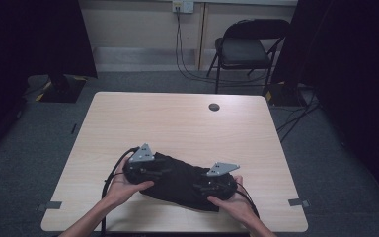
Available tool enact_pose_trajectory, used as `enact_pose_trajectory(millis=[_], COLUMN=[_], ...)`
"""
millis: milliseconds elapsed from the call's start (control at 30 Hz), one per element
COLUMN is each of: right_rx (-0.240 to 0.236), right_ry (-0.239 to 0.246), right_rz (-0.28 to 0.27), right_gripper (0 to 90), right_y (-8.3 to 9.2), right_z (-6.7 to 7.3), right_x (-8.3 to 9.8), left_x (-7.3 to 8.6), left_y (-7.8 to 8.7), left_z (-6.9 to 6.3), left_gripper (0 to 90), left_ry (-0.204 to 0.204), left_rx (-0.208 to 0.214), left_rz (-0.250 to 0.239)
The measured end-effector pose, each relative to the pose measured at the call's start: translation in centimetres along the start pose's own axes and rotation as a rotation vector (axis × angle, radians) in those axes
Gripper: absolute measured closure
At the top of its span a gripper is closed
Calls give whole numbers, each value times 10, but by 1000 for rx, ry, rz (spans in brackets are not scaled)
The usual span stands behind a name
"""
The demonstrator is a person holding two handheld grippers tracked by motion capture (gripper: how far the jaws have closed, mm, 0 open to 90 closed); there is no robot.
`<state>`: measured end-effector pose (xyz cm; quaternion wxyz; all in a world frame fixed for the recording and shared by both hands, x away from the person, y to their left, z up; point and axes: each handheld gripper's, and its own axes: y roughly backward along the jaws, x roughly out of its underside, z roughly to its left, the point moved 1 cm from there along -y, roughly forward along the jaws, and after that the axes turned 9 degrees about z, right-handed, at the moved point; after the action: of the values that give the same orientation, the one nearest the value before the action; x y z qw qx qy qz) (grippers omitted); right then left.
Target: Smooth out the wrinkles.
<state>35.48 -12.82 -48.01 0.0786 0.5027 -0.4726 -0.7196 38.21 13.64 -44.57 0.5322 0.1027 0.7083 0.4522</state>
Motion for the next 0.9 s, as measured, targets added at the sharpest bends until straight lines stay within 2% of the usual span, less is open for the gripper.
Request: enact_pose_trajectory(millis=[33,100,267,367,433,500,600,633,700,767,800,833,867,900], right_rx=[-5,-4,35,53,62,51,88,92,98,108,115,118,124,136], right_ry=[0,-13,-37,-48,-72,-84,-94,-106,-96,-103,-106,-108,-113,-122], right_rz=[-2,-12,-41,-2,59,81,78,84,74,68,65,61,59,55], right_gripper=[481,442,318,275,230,240,339,355,361,372,376,376,376,377], right_y=[1,4,21,19,10,1,-6,-10,-12,-14,-14,-15,-15,-16], right_z=[0,0,6,7,4,4,1,-1,-5,-7,-8,-9,-12,-15], right_x=[0,1,7,16,20,22,19,19,18,17,16,16,16,16], left_x=[3,12,23,29,32,35,40,41,41,38,35,34,33,33], left_y=[-7,-9,3,7,9,10,8,6,1,-5,-9,-13,-18,-22], left_z=[0,-2,-11,-16,-17,-17,-15,-14,-12,-7,-4,-1,3,8], left_gripper=[505,510,472,457,457,457,463,470,474,475,475,474,474,473], left_ry=[-6,5,-7,-18,-8,-2,-6,-21,-28,-39,-54,-50,-58,-82], left_rx=[-2,-7,10,8,2,-5,-17,-31,-48,-86,-101,-108,-113,-120], left_rz=[37,18,34,28,36,40,52,52,46,35,28,11,-21,-55])
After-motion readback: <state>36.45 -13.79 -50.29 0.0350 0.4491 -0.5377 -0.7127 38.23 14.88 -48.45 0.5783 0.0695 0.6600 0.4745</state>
